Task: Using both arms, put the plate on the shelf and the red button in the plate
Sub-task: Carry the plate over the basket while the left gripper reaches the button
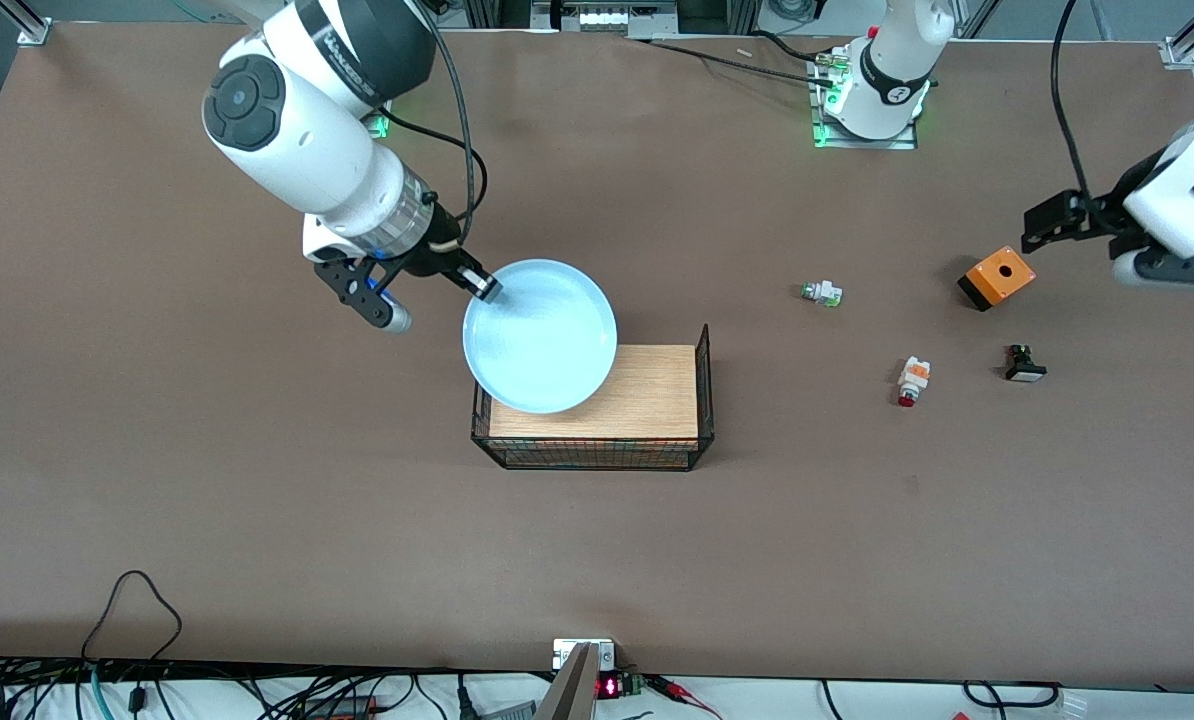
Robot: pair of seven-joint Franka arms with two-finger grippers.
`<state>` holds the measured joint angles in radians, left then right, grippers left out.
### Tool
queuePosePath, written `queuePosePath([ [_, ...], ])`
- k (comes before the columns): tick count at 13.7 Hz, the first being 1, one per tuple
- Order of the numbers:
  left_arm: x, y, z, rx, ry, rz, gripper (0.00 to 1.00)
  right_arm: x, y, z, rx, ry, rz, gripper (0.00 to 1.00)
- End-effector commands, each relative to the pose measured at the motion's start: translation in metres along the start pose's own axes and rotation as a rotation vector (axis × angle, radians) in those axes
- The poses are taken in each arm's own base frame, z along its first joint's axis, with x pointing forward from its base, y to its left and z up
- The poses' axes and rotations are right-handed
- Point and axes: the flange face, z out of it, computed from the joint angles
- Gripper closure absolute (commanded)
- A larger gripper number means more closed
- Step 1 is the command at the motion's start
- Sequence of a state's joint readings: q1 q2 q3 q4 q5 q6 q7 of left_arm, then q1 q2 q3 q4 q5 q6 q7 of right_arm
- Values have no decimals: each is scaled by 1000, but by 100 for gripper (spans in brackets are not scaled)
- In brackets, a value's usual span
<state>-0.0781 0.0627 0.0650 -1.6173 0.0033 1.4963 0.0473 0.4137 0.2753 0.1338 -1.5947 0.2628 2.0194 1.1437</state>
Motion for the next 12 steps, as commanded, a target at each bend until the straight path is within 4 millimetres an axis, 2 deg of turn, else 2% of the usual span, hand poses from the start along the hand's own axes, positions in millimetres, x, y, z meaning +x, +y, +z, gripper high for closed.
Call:
queuePosePath([
  [1, 26, -7, 58, 5, -81, 18, 0, -5, -14, 11, 27, 7, 7, 100],
  [3, 48, -11, 92, 6, -45, 181, 0, -10, -20, 29, 31, 7, -2, 100],
  [5, 59, -25, 139, 18, 33, 358, 0, -10, -21, 45, 21, 16, -14, 100],
  [7, 59, -25, 184, 38, 99, 423, 0, -4, -20, 58, 1, 30, -29, 100],
  [12, 50, -12, 287, 79, 220, 454, 0, 12, -21, 88, 13, 68, -41, 100],
])
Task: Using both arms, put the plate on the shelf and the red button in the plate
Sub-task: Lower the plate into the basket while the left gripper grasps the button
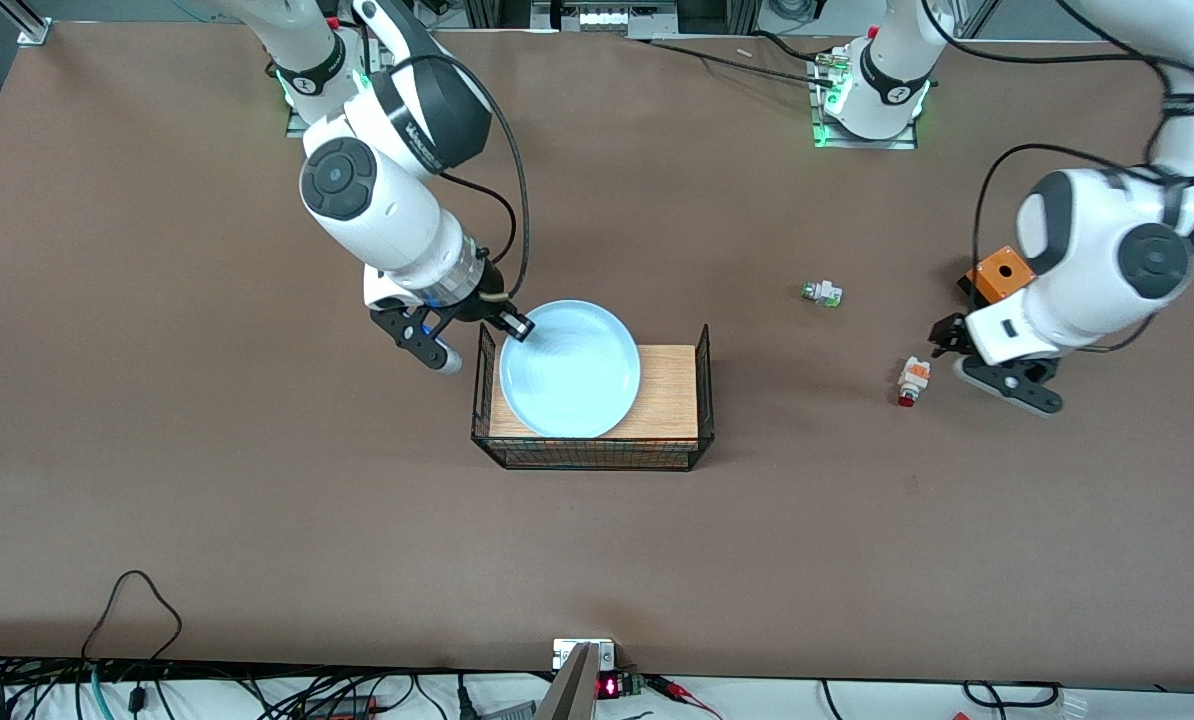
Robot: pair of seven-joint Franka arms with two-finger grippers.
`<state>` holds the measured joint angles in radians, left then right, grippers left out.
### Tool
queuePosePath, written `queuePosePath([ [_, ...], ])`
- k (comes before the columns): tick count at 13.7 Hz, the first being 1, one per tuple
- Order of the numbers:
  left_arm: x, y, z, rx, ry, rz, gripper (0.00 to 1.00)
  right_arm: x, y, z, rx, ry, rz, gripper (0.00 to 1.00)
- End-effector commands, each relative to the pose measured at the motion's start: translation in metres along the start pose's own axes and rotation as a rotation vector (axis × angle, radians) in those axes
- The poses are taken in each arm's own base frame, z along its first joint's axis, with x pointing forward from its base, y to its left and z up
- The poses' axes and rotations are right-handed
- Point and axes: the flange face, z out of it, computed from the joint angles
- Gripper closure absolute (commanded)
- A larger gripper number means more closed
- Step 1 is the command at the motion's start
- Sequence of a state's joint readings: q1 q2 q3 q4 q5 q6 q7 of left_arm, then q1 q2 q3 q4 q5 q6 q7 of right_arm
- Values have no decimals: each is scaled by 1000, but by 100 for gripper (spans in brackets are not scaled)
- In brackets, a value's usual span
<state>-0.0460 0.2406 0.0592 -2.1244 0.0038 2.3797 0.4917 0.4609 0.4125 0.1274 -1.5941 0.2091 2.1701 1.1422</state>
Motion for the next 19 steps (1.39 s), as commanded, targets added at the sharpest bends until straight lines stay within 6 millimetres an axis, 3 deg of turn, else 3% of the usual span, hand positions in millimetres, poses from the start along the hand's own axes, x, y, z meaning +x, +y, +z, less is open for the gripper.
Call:
queuePosePath([
  [1, -15, 12, 46, 14, 11, 48, 0, 4, -8, 10, 29, 29, -6, 100],
  [4, -15, 12, 75, 13, 2, 67, 0, -5, -13, 26, 40, 29, -13, 100],
  [9, -13, 15, 113, 35, 34, 118, 0, 0, -11, 25, 30, 53, -37, 100],
  [12, -13, 16, 123, 42, 44, 125, 0, 9, -9, 24, 32, 79, -56, 100],
  [13, -14, 17, 126, 39, 39, 127, 0, 12, -10, 22, 47, 89, -58, 94],
  [14, -18, 18, 127, 36, 31, 157, 15, 20, -9, 20, 62, 103, -42, 12],
  [15, -21, 18, 127, 34, 27, 198, 29, 24, -8, 19, 66, 111, -45, 0],
  [18, -25, 14, 128, 30, 20, 200, 71, 23, -10, 4, 80, 115, -34, 0],
  [19, -25, 14, 129, 29, 18, 200, 81, 21, -11, 1, 84, 116, -37, 0],
])
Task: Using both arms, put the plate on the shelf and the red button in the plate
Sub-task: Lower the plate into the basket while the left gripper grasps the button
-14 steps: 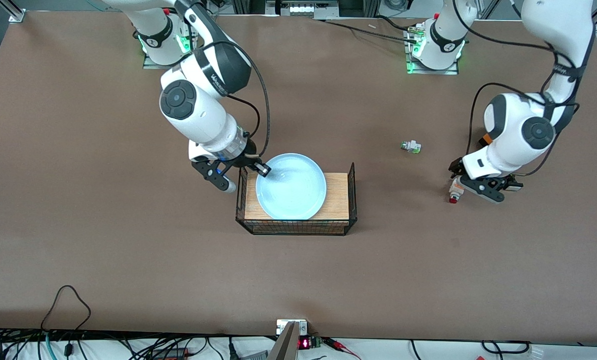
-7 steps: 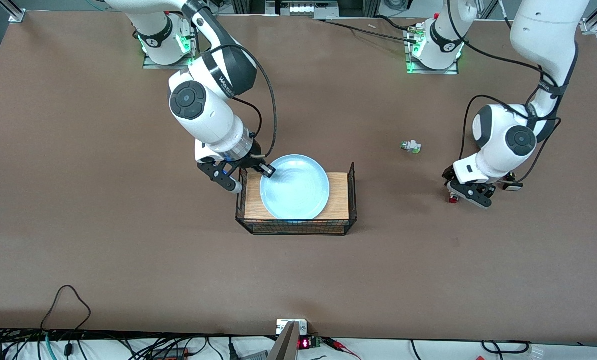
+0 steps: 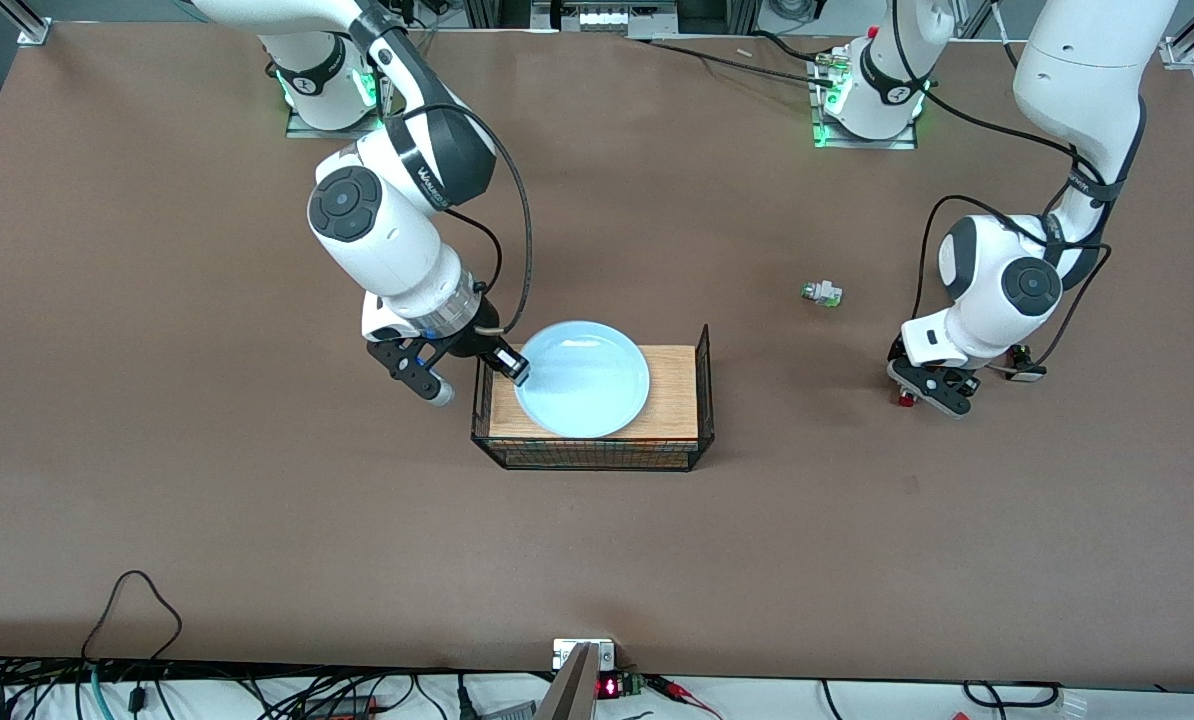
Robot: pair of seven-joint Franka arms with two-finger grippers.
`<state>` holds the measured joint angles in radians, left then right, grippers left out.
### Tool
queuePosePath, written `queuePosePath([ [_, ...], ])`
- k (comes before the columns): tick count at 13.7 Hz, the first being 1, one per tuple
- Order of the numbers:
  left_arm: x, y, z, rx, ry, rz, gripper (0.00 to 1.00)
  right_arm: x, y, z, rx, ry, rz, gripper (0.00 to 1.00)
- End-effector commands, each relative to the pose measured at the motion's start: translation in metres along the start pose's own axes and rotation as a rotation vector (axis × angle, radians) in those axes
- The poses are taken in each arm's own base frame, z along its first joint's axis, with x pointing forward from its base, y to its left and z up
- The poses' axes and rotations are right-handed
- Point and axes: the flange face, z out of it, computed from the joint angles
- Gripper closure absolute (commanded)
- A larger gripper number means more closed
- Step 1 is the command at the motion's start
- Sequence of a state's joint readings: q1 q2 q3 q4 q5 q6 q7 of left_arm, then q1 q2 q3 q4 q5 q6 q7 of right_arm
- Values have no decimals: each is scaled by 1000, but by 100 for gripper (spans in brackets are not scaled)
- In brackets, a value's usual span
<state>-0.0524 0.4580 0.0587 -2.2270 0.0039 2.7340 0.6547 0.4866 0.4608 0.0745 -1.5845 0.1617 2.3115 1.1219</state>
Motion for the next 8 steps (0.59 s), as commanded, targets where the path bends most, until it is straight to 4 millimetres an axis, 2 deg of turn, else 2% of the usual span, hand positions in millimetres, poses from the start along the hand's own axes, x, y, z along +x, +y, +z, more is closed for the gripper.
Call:
queuePosePath([
  [1, -5, -2, -2, 4, -1, 25, 82, -4, -5, -12, 13, 10, -11, 0],
  [4, 4, -1, -30, 9, 11, 20, 82, -4, -6, -14, 19, 8, -6, 0],
  [5, 7, -1, -45, -6, -5, 19, 82, -4, -7, -16, 21, 8, -6, 0],
  [6, 9, -2, -64, -17, -15, 19, 82, -5, -7, -16, 21, 7, -8, 0],
  [8, 21, -4, -117, -66, -69, 2, 82, -10, -7, -35, 4, 3, -20, 0],
])
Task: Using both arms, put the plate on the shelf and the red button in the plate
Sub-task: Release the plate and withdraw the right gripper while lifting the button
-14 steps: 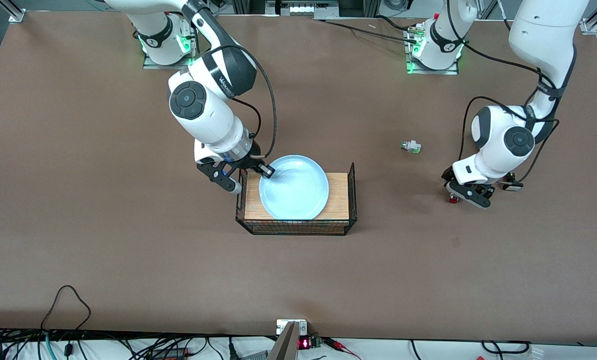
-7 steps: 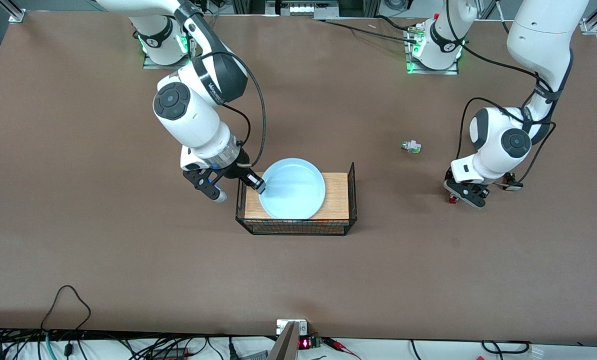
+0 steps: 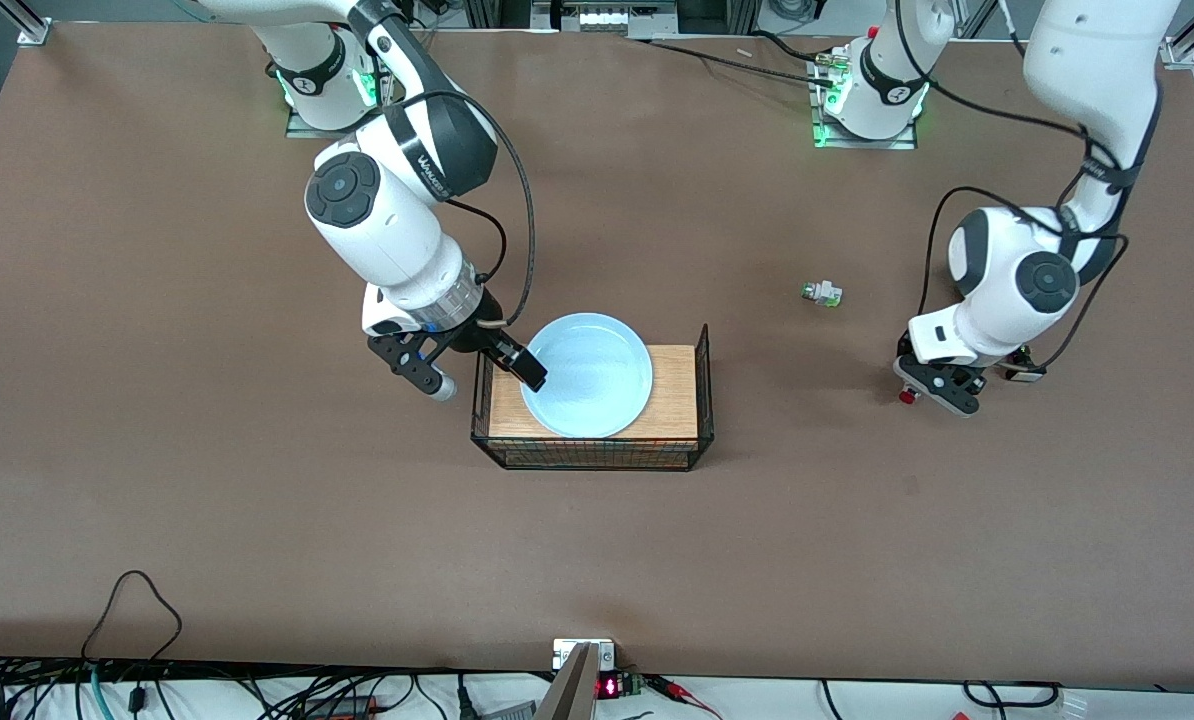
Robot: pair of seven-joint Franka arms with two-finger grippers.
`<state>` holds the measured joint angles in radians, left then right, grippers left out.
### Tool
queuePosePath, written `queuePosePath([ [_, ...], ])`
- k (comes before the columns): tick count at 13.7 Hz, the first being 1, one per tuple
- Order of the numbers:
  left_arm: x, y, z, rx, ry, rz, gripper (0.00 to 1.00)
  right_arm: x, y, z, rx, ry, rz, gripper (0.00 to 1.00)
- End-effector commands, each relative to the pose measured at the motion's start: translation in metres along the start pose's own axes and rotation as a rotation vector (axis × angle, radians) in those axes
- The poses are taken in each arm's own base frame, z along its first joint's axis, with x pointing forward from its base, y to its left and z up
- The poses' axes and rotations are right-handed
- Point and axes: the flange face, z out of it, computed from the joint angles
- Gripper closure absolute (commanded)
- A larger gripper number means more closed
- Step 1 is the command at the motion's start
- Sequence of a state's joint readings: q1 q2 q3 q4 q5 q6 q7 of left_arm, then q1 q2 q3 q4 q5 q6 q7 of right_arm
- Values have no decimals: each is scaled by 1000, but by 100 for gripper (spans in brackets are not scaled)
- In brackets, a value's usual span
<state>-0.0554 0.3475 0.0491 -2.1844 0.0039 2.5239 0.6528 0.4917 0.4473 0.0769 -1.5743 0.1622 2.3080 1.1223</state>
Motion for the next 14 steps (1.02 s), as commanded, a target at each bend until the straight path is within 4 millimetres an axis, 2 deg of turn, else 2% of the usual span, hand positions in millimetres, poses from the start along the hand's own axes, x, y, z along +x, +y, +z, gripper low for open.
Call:
queuePosePath([
  [1, 12, 1, -88, -59, -77, -36, 82, -5, 0, -37, -26, -6, -17, 0],
  [4, 46, 15, -170, -134, -206, -118, 82, -1, 5, -74, -66, -19, -26, 0],
  [6, 62, 31, -210, -140, -235, -168, 82, 5, 8, -97, -88, -30, -94, 0],
  [7, 71, 44, -222, -152, -243, -196, 82, 18, 18, -110, -108, -33, -141, 0],
  [8, 82, 63, -228, -158, -239, -228, 82, 33, 30, -125, -139, -22, -200, 0],
  [10, 113, 117, -246, -209, -193, -303, 82, 73, 66, -151, -230, -25, -317, 0],
  [13, 168, 189, -275, -287, -125, -465, 82, 136, 118, -182, -292, -44, -479, 0],
  [14, 183, 215, -278, -292, -111, -499, 82, 153, 134, -192, -296, -54, -516, 0],
])
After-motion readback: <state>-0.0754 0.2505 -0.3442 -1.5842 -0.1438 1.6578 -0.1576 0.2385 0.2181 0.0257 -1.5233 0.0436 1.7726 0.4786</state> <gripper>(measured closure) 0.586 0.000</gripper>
